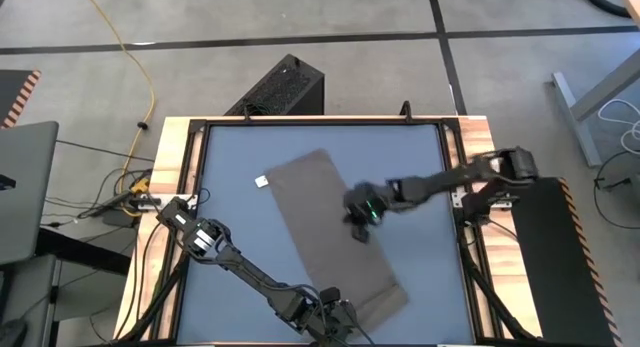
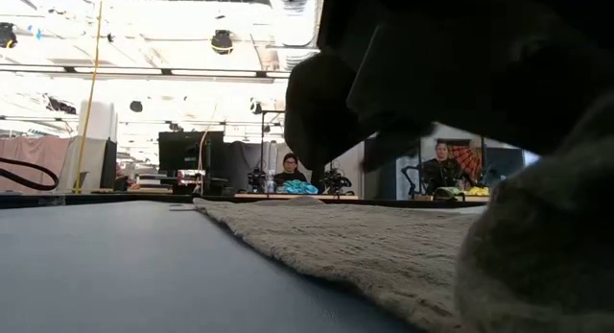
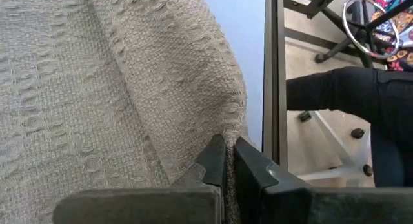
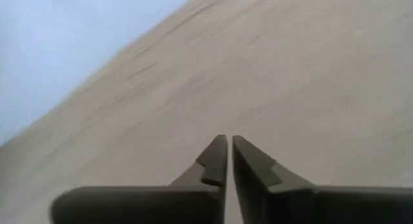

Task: Roll towel into tight, uniform cylinder
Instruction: Roll the gray towel

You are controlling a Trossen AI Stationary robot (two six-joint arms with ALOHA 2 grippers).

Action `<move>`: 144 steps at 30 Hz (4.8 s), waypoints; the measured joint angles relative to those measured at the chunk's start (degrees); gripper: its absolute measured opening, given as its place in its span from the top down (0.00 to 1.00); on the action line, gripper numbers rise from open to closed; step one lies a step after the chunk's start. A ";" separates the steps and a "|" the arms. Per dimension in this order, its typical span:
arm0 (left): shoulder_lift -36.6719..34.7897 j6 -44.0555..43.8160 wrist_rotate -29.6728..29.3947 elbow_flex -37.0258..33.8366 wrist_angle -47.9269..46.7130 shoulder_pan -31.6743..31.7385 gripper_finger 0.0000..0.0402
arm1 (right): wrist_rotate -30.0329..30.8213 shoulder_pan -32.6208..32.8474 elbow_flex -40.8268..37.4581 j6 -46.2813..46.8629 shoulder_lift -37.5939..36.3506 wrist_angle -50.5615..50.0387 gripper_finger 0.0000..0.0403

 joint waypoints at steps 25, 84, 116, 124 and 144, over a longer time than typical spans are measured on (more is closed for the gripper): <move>-4.84 -0.15 2.05 0.00 -10.50 0.18 1.00 | 9.78 -20.42 9.00 3.19 5.30 -16.67 0.97; -20.59 15.13 18.12 -47.28 38.47 12.02 1.00 | -2.38 24.82 -7.13 12.16 -14.73 -15.91 0.54; -20.52 10.94 17.63 -47.28 45.84 12.00 1.00 | -7.94 30.69 -7.41 6.83 -10.29 -13.36 0.95; -20.59 11.45 18.56 -47.23 48.97 11.96 1.00 | -5.09 33.91 -7.39 15.23 -18.19 -14.80 0.92; -20.65 11.32 18.26 -47.23 47.88 11.76 1.00 | -4.96 28.68 -7.37 12.19 -7.57 -16.29 0.34</move>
